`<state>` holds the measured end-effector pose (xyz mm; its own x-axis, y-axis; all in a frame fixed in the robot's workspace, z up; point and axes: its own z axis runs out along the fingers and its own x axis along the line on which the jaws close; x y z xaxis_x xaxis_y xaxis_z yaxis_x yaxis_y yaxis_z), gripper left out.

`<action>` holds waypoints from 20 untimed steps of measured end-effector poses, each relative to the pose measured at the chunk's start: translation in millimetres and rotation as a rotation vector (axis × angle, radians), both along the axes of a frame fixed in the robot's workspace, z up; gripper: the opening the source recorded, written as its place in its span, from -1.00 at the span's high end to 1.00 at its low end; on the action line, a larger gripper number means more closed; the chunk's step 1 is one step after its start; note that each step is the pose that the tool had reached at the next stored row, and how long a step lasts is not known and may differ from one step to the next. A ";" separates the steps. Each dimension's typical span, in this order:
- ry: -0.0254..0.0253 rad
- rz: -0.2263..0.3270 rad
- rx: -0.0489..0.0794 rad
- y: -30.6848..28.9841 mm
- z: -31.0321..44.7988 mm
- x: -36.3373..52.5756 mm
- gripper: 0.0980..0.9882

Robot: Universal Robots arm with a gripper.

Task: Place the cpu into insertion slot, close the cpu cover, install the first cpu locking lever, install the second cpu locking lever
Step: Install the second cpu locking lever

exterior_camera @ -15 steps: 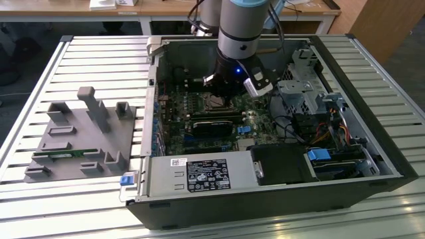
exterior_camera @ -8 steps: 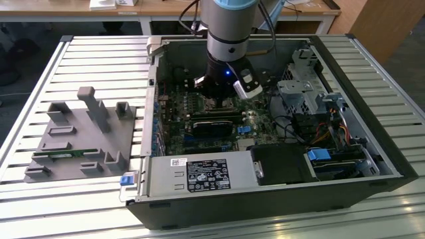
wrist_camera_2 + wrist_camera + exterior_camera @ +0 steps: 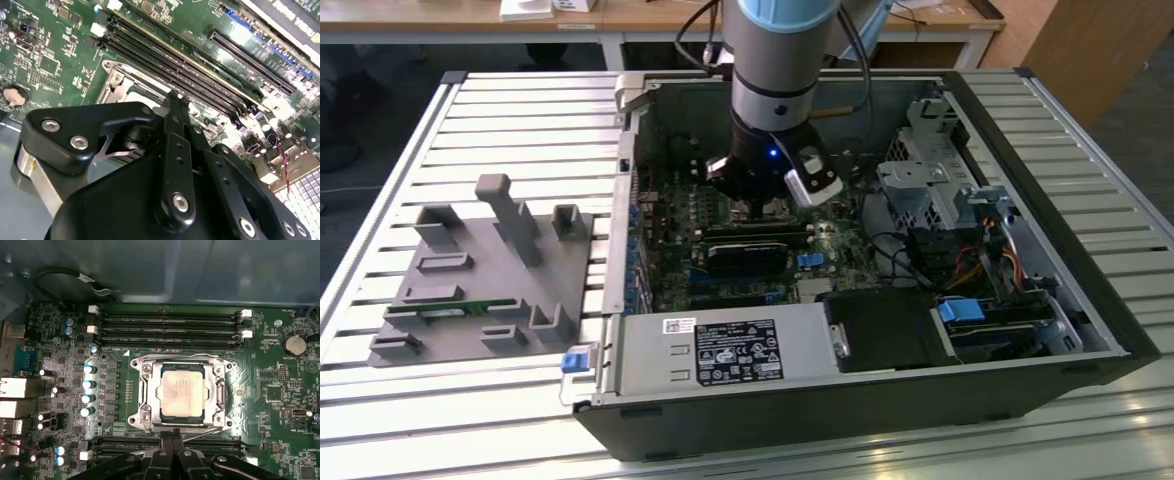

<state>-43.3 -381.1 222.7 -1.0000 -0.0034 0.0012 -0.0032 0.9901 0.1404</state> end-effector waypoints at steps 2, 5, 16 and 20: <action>0.0000 -0.001 0.010 -1.3 0.0 -1.4 0.98; 0.0000 -0.001 0.018 -3.4 -0.3 -4.6 0.98; 0.0001 -0.001 0.031 -7.4 -9.3 -14.8 0.98; 0.0001 -0.002 0.041 -7.7 -13.8 -15.6 0.98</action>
